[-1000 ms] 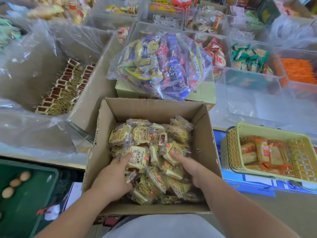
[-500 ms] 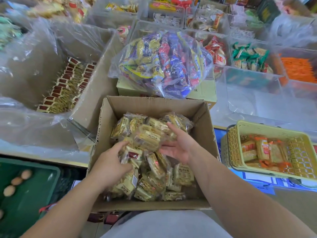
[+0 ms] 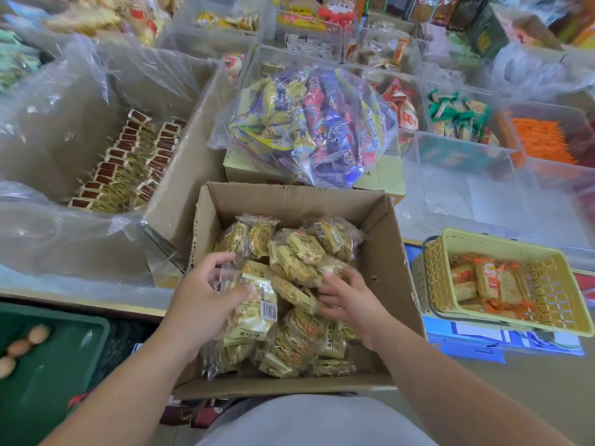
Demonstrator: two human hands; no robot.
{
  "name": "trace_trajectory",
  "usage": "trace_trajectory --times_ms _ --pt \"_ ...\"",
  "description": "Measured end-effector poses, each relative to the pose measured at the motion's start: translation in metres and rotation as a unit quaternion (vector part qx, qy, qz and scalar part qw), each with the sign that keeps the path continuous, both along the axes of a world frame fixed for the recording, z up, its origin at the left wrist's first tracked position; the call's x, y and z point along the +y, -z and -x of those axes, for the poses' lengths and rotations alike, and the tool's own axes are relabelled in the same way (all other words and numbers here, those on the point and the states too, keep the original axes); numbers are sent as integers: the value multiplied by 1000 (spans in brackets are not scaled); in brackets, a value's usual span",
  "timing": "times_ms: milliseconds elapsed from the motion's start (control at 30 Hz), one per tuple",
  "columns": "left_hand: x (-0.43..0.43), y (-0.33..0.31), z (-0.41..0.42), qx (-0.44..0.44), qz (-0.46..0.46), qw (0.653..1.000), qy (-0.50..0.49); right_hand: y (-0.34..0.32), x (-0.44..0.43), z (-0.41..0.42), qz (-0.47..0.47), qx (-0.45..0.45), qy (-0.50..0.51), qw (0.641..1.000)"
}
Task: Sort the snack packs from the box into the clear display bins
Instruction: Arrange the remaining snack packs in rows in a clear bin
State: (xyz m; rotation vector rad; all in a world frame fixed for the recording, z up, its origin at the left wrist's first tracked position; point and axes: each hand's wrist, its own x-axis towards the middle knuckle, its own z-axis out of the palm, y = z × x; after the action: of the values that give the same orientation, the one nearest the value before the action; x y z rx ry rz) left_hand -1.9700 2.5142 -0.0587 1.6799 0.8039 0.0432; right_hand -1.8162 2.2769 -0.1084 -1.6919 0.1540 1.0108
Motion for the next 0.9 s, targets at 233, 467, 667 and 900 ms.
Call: trace_trajectory --times_ms 233,467,667,900 --pt "4 4 6 -63 238 956 -161 0 -5 22 140 -153 -224 952" --pt "6 1 18 -53 345 918 -188 11 7 31 248 -219 -379 864" --pt "-1 -2 23 -61 390 897 -196 -2 24 25 248 -341 -321 848" --pt "-19 -10 10 -64 413 891 -175 -58 -4 17 86 -288 -187 935"
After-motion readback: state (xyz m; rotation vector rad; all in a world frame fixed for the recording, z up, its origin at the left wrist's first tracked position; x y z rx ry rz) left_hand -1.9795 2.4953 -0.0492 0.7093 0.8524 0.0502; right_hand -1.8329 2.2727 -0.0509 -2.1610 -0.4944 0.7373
